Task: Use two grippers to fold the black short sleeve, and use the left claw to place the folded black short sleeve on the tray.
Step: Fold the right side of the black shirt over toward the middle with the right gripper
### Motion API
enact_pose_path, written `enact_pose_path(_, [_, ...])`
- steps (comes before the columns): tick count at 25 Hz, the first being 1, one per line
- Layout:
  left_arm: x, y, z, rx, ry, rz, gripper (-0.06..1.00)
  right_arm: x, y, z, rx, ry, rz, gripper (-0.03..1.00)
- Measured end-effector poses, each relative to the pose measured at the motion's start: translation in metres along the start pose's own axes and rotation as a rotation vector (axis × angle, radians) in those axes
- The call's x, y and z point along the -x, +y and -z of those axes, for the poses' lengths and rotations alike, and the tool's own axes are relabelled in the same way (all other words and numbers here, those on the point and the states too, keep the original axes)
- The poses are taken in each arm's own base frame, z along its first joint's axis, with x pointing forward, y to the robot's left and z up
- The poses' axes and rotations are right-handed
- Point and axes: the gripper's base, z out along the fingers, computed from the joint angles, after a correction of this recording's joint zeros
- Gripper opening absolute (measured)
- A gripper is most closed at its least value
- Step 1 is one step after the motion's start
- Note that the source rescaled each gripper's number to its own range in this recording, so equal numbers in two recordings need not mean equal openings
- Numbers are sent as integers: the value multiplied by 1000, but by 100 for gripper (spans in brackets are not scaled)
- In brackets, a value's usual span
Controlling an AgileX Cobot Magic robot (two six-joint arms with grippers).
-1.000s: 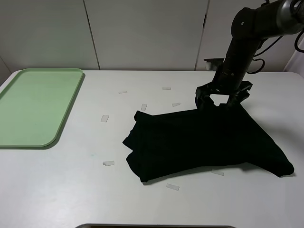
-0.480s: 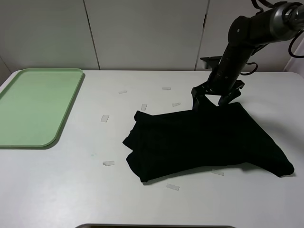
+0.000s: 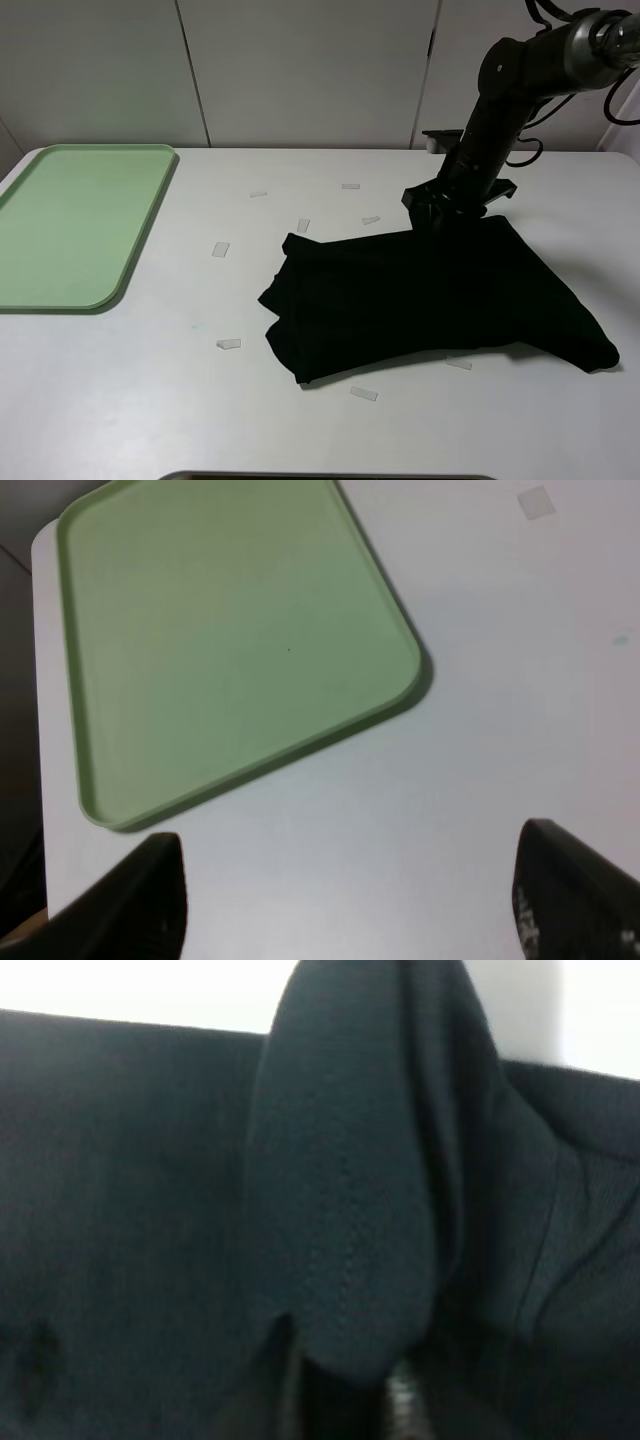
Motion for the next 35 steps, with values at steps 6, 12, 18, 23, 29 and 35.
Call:
enact_pose_path(6, [0, 0, 0, 0, 1, 0, 66, -13, 3, 2, 23, 150, -120, 0])
enact_pose_path(12, [0, 0, 0, 0, 1, 0, 66, -19, 6, 3, 45, 216, -224, 0])
enact_pose_path(18, [0, 0, 0, 0, 1, 0, 66, -17, 13, 5, 118, 207, -268, 0])
enact_pose_path(23, [0, 0, 0, 0, 1, 0, 66, -17, 14, 5, 129, 206, -274, 7])
enact_pose_path(29, [0, 0, 0, 0, 1, 0, 66, -16, 17, 5, 161, 204, -261, 70])
enact_pose_path(35, [0, 0, 0, 0, 1, 0, 66, -7, 31, 16, 257, 150, -220, 92])
